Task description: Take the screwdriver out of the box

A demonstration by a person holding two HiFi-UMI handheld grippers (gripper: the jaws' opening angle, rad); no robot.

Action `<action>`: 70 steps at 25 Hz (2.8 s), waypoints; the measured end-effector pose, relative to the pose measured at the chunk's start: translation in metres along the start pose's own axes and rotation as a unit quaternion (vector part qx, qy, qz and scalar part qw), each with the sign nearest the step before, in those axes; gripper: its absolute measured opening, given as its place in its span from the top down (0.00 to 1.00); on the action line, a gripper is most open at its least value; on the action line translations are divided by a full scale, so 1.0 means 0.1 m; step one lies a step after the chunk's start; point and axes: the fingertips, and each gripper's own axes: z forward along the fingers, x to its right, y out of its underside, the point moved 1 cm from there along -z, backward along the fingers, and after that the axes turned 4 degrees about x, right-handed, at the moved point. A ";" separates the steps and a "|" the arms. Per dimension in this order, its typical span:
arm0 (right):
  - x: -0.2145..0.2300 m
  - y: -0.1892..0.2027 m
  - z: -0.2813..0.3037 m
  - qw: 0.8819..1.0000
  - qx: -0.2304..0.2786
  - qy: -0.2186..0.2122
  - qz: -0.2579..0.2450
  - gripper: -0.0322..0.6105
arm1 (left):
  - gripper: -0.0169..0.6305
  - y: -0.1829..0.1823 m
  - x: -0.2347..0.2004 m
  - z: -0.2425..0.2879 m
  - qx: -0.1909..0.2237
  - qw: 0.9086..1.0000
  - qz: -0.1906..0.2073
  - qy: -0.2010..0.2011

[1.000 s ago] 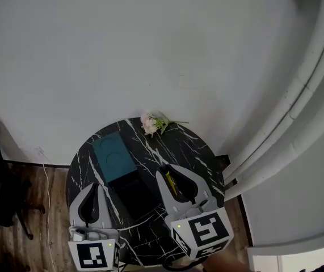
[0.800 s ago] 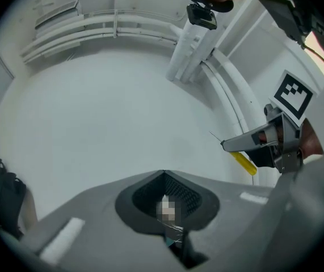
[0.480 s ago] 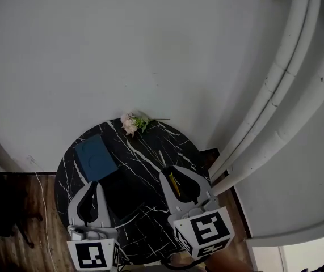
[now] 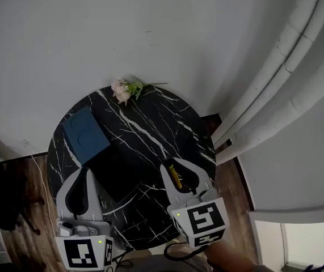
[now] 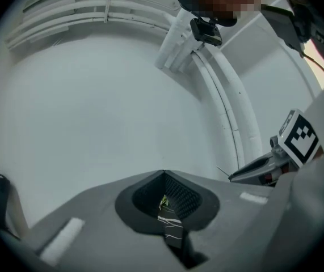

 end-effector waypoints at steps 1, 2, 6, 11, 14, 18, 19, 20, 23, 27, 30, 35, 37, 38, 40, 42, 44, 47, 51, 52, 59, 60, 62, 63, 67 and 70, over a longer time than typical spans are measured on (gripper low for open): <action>-0.01 0.10 0.03 1.000 -0.008 0.002 0.004 0.80 | 0.97 0.05 0.00 0.01 -0.004 1.000 0.000 0.004; -0.01 0.20 0.05 1.000 -0.016 0.004 0.008 0.80 | 0.97 0.10 0.01 0.02 -0.009 1.000 0.001 0.009; -0.02 0.63 0.16 0.999 -0.048 0.014 0.021 0.80 | 0.97 0.38 0.06 0.04 -0.034 0.999 0.000 0.037; -0.03 1.22 0.28 0.994 -0.094 0.030 0.042 0.80 | 0.97 0.52 0.04 0.04 -0.047 0.998 -0.004 0.049; -0.02 1.48 0.36 0.991 -0.115 0.040 0.048 0.80 | 0.97 0.51 0.00 0.03 -0.046 0.998 -0.006 0.045; -0.07 1.73 0.41 0.987 -0.144 0.047 0.055 0.80 | 0.97 0.51 -0.06 0.01 -0.044 0.998 -0.007 0.040; -0.08 1.77 0.43 0.986 -0.149 0.048 0.056 0.80 | 0.97 0.51 -0.07 0.01 -0.044 0.998 -0.007 0.039; -0.09 1.80 0.44 0.985 -0.154 0.048 0.057 0.80 | 0.97 0.52 -0.08 0.01 -0.045 0.998 -0.008 0.038; -0.11 1.90 0.47 0.983 -0.167 0.050 0.061 0.80 | 0.97 0.53 -0.11 0.00 -0.046 0.998 -0.009 0.037; -0.12 2.05 0.49 0.979 -0.186 0.051 0.068 0.80 | 0.97 0.57 -0.15 -0.01 -0.048 0.998 -0.011 0.037; -0.12 2.08 0.50 0.978 -0.190 0.050 0.067 0.78 | 0.97 0.62 -0.18 -0.02 -0.052 0.998 -0.013 0.039; -0.14 1.89 0.48 0.982 -0.175 0.042 0.054 0.75 | 0.97 0.71 -0.22 -0.02 -0.060 0.997 -0.018 0.042; -0.13 1.73 0.46 0.985 -0.160 0.039 0.046 0.76 | 0.97 0.72 -0.24 -0.02 -0.061 0.997 -0.018 0.041; -0.12 1.63 0.45 0.987 -0.151 0.038 0.041 0.77 | 0.97 0.71 -0.25 -0.03 -0.060 0.997 -0.018 0.039; -0.11 1.39 0.42 0.990 -0.129 0.035 0.033 0.77 | 0.97 0.63 -0.30 -0.04 -0.051 0.998 -0.015 0.029; -0.13 1.12 0.37 0.994 -0.103 0.031 0.026 0.78 | 0.97 0.48 -0.36 -0.07 -0.035 0.999 -0.010 0.014; -0.19 0.83 0.33 0.997 -0.072 0.023 0.020 0.79 | 0.97 0.34 -0.42 -0.12 -0.022 1.000 -0.007 0.002; -0.32 0.34 0.29 1.000 -0.020 0.001 0.010 0.80 | 0.97 0.13 -0.57 -0.20 -0.005 1.000 0.000 -0.026; -0.54 -0.30 0.23 0.998 0.052 -0.037 -0.019 0.83 | 0.97 -0.12 -0.74 -0.32 0.015 0.998 0.008 -0.064; -0.60 -0.46 0.22 0.996 0.070 -0.046 -0.026 0.83 | 0.97 -0.18 -0.77 -0.34 0.020 0.997 0.009 -0.071; -0.93 -1.19 0.21 0.982 0.151 -0.094 -0.059 0.91 | 0.97 -0.53 -0.94 -0.44 0.054 0.992 0.021 -0.113; -0.96 -1.24 0.22 0.981 0.156 -0.099 -0.061 0.91 | 0.97 -0.56 -0.96 -0.44 0.056 0.991 0.022 -0.117; -1.01 -1.30 0.23 0.979 0.162 -0.106 -0.066 0.91 | 0.97 -0.62 -1.02 -0.44 0.061 0.990 0.023 -0.127; -1.03 -1.33 0.24 0.978 0.164 -0.109 -0.068 0.91 | 0.97 -0.65 -1.03 -0.45 0.061 0.989 0.023 -0.130; -1.11 -1.34 0.25 0.976 0.165 -0.120 -0.074 0.91 | 0.97 -0.66 -1.07 -0.51 0.060 0.988 0.023 -0.142; -1.18 -1.33 0.26 0.975 0.164 -0.127 -0.076 0.91 | 0.97 -0.66 -1.07 -0.52 0.062 0.988 0.025 -0.141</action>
